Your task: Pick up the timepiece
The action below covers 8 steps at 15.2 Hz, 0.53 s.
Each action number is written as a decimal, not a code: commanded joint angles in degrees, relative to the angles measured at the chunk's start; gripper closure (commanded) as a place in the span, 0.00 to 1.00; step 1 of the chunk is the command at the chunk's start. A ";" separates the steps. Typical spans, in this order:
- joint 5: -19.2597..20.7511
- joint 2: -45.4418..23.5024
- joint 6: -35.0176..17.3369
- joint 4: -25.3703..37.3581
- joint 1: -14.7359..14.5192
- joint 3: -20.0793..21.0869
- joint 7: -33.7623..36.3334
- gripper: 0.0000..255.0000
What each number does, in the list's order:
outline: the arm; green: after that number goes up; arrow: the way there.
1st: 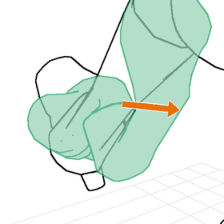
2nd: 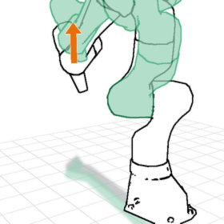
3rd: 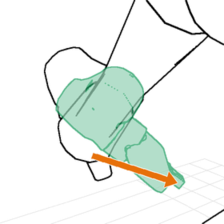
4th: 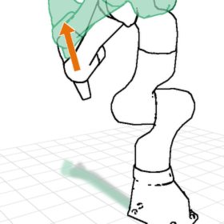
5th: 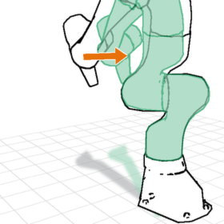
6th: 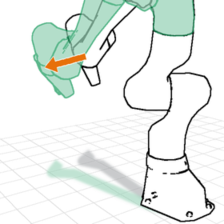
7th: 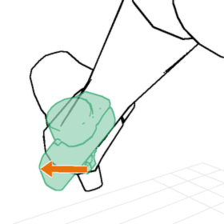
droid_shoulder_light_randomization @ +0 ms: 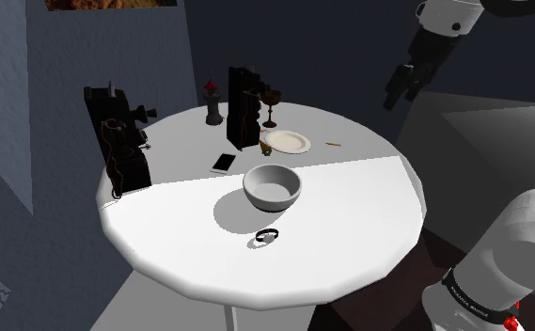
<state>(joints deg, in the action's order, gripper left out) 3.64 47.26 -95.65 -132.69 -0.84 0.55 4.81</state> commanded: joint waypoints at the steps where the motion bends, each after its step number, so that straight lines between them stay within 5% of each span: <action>1: 0.00 0.00 0.00 0.00 0.00 0.00 0.00 0.00; 8: -4.53 -6.66 -9.59 -5.76 -1.84 2.50 4.24 0.00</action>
<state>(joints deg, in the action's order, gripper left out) -0.21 41.46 -103.90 -137.62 -2.39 2.72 8.50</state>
